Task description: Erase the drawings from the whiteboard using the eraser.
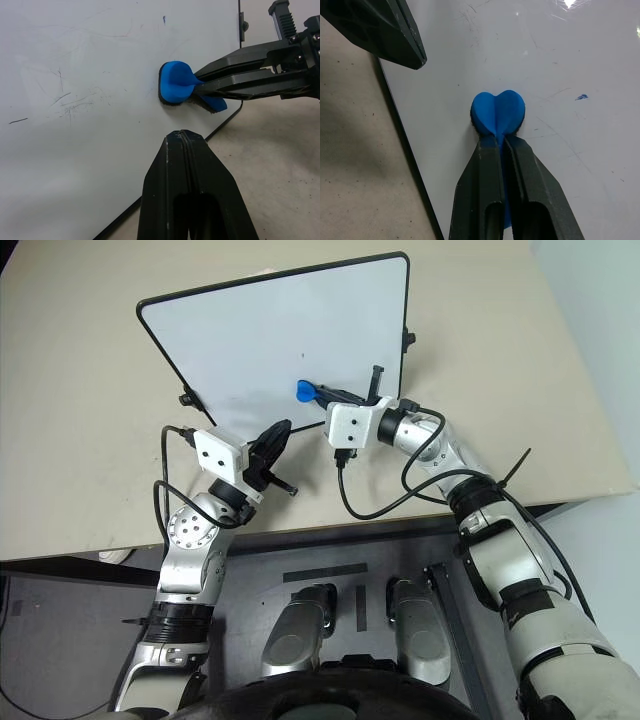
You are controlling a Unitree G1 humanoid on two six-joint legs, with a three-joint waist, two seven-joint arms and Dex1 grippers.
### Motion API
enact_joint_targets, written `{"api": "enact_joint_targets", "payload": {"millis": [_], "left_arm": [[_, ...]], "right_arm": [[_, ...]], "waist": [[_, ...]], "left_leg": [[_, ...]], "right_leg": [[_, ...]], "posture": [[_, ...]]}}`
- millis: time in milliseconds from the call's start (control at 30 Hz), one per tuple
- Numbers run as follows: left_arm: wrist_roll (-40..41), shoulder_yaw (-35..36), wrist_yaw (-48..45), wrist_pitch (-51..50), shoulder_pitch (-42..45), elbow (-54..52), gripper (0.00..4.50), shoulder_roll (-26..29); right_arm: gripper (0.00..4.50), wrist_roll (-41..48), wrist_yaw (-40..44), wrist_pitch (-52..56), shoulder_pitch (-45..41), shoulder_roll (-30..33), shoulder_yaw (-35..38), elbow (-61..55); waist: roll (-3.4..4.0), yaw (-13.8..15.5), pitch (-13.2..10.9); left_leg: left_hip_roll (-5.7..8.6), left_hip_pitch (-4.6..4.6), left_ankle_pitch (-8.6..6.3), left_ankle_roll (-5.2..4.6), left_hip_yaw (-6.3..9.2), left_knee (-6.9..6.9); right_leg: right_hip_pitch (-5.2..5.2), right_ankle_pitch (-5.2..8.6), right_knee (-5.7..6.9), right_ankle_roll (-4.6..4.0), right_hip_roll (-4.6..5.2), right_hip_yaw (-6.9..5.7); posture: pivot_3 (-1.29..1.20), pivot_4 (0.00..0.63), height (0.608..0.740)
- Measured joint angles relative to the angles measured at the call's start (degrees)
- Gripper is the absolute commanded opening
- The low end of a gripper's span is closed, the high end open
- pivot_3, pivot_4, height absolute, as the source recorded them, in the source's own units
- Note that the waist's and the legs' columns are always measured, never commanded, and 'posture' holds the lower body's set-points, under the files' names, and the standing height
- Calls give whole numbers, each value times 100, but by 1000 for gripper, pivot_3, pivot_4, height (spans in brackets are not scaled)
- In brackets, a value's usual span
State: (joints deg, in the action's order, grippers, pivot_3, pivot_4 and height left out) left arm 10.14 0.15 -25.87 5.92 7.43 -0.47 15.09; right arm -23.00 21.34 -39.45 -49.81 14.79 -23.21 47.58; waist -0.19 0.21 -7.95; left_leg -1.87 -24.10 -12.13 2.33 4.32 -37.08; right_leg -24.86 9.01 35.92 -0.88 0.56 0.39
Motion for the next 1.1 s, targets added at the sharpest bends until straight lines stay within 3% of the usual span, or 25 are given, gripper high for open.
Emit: {"api": "enact_joint_targets", "payload": {"millis": [367,800,1100], "left_arm": [[-27,-1,-9,0,0,0,0,-2],[-30,0,-10,0,1,0,0,-5],[-31,-10,-21,0,18,0,0,-22]], "right_arm": [[4,-94,-958,-258,-415,136,415,-432],[4,-162,-223,-93,217,12,-32,-350],[4,-152,-312,180,160,97,59,-493]], "waist": [[2,0,-1],[1,2,-1],[1,7,-1]], "left_leg": [[-1,-1,0,0,1,2],[-1,-4,-1,-10,-1,2],[-1,-4,-2,-8,0,1]], "right_leg": [[-3,-2,2,-3,0,0],[-5,8,-3,2,0,0],[-4,8,-3,1,1,0]], "posture": [[0,150,740],[0,150,740],[0,150,740]]}}
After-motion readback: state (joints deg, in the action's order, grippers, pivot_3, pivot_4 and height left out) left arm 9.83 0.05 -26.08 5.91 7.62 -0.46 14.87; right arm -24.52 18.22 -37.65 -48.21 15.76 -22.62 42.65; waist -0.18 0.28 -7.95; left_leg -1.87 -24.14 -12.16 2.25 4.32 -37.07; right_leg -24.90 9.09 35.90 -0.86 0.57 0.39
